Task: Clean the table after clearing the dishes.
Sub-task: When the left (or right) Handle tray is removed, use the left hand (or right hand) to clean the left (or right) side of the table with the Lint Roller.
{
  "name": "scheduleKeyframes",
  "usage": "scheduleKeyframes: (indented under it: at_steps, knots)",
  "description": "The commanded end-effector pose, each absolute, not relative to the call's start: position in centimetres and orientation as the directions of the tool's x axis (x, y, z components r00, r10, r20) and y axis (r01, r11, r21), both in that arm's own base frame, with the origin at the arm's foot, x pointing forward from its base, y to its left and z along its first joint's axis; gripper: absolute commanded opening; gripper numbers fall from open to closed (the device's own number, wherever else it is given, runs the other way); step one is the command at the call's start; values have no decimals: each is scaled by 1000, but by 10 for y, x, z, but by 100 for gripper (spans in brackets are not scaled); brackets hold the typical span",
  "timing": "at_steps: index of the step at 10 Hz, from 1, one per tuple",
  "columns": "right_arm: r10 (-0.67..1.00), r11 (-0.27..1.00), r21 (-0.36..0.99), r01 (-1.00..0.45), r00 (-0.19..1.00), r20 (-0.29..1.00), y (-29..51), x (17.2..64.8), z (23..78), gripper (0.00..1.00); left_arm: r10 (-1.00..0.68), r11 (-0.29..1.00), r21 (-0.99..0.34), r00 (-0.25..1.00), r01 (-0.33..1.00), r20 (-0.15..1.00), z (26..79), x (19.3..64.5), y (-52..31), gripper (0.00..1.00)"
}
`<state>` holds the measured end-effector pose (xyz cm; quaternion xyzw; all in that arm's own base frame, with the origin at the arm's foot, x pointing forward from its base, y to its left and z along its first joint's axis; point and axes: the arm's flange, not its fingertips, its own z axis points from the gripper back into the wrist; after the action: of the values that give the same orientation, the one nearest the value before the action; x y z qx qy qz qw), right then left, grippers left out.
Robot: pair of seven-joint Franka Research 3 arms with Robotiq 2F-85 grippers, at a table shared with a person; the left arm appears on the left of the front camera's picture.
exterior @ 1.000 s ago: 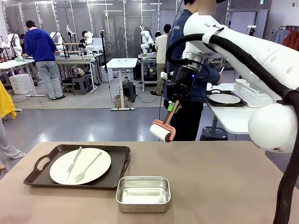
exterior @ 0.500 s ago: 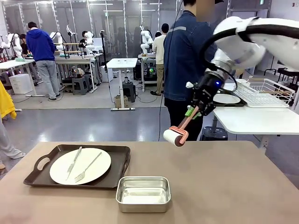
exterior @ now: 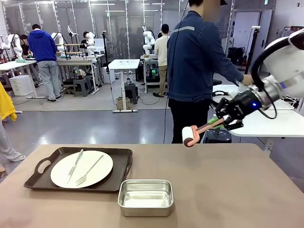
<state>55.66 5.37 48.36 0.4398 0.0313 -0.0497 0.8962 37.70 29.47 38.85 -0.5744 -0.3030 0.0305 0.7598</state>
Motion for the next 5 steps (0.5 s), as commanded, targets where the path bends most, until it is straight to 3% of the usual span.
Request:
scheduleKeyframes:
  at_steps: [1,5]
  knots:
    - [25,632,768,108,987,-159,78,586,500,0,383,339,-888,816,311,432,389,375,295,100]
    - [25,632,768,108,987,-159,78,586,500,0,383,339,-888,816,311,432,389,375,295,100]
